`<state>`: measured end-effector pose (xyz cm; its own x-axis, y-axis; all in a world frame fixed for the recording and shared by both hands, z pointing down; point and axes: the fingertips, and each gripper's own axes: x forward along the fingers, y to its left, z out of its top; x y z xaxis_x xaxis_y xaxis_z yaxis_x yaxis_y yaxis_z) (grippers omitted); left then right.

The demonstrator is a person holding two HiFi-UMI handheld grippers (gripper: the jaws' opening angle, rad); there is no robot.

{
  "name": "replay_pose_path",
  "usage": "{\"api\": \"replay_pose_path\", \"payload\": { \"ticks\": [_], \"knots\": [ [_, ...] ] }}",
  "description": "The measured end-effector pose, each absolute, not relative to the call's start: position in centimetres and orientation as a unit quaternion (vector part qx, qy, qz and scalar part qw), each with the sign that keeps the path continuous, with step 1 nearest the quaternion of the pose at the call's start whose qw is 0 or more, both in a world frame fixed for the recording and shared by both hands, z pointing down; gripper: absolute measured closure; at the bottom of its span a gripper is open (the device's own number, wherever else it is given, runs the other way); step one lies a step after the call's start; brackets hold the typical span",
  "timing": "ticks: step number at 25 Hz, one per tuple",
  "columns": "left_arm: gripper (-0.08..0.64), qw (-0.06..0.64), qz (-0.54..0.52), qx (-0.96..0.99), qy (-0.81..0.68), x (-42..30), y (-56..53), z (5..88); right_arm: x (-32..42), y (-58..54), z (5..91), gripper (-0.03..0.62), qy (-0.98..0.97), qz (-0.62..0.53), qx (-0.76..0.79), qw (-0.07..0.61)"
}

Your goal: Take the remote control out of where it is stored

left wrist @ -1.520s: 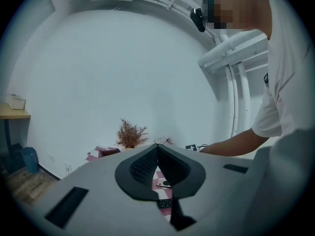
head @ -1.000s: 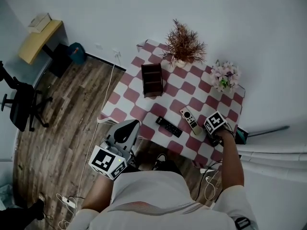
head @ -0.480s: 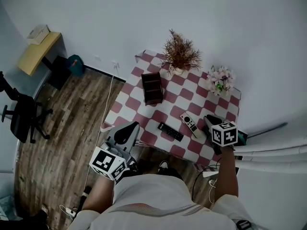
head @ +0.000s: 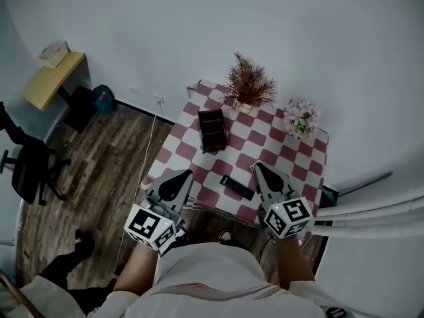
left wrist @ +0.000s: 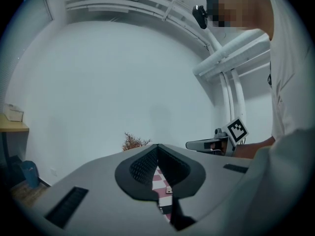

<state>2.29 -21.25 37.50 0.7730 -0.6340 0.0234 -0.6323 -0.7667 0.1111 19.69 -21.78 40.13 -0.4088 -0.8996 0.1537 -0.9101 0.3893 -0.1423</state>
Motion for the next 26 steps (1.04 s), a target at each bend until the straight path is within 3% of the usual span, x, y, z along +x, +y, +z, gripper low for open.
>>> {"api": "replay_pose_path", "payload": {
  "ticks": [7, 26],
  "knots": [
    [0.552, 0.052, -0.01, 0.937, -0.344, 0.7, -21.2, 36.9, 17.6, -21.4, 37.0, 0.577, -0.837, 0.036, 0.545, 0.03],
    [0.552, 0.051, -0.011, 0.94, -0.338, 0.0, -20.9, 36.9, 17.1, -21.3, 38.2, 0.577, -0.833, 0.049, 0.55, 0.047]
  ]
}}
